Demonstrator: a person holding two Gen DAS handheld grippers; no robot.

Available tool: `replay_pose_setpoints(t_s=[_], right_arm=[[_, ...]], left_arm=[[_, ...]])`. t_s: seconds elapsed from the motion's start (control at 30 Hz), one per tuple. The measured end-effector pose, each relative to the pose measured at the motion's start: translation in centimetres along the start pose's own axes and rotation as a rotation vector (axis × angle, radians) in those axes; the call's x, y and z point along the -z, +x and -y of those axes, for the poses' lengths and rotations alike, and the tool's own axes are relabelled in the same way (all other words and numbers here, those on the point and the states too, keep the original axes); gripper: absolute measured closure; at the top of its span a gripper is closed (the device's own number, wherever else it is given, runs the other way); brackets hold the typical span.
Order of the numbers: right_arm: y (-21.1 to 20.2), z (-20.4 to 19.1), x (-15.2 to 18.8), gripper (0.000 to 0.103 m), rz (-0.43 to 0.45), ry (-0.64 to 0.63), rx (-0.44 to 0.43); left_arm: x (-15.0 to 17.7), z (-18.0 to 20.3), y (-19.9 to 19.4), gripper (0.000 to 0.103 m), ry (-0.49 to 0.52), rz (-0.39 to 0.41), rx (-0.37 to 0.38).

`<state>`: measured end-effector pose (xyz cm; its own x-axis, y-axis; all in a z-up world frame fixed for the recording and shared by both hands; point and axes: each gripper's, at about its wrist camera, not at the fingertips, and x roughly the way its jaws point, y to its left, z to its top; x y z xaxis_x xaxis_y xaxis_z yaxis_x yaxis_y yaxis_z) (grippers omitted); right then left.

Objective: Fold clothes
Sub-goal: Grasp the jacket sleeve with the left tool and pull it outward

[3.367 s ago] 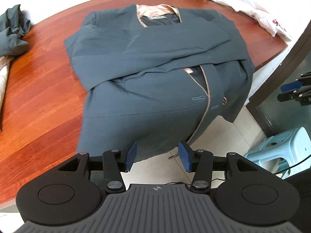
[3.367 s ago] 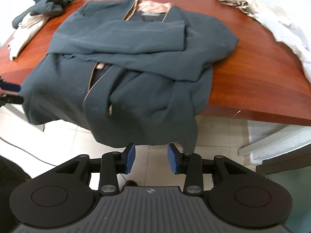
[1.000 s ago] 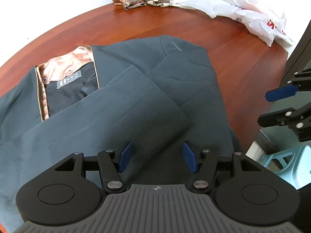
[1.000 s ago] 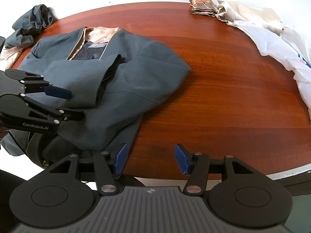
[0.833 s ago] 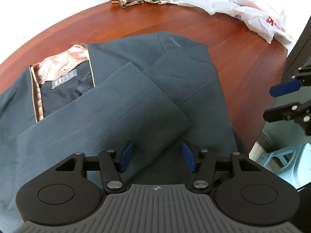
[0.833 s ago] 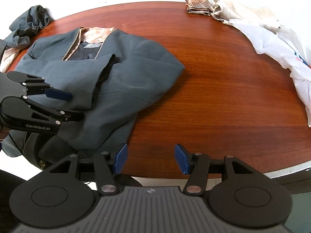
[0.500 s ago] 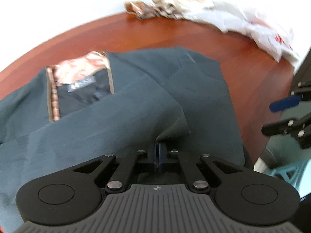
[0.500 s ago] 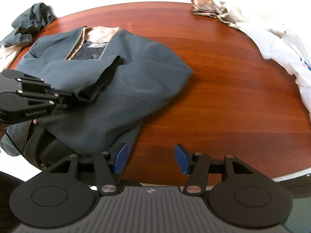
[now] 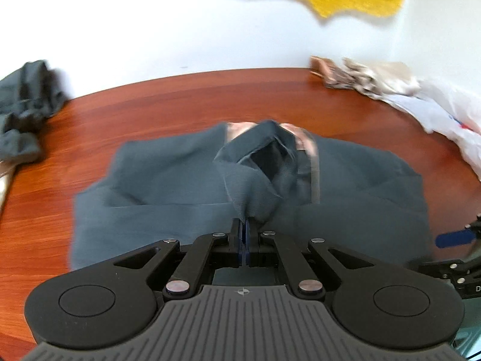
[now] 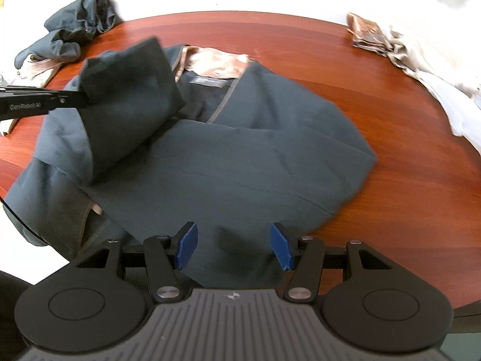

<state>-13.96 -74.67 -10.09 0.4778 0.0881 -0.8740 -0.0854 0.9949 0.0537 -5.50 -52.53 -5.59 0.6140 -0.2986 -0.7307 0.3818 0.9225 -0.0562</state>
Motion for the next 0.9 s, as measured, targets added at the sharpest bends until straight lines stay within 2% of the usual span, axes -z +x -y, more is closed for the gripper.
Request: replay_pose_setpoints(t_s=[0.37, 0.63, 0.8, 0.9], right_arm=[[3.1, -7.6, -3.3, 0.042, -0.033, -0.001, 0.014], [5.5, -11.9, -5.2, 0.042, -0.058, -0.015, 0.029], [6.5, -13.8, -6.1, 0.042, -0.067, -0.029, 0.034], [7.2, -14.8, -6.6, 0.042, -0.075, -0.038, 0.034]], left_arm=[[2.1, -13.1, -2.3, 0.101, -0.107, -0.023, -0.115], [4.6, -23.2, -4.8, 0.101, -0.184, -0.026, -0.244], [6.8, -28.7, -6.3, 0.101, -0.231, -0.045, -0.348], [7.9, -30.7, -7.0, 0.101, -0.257, -0.057, -0.377]])
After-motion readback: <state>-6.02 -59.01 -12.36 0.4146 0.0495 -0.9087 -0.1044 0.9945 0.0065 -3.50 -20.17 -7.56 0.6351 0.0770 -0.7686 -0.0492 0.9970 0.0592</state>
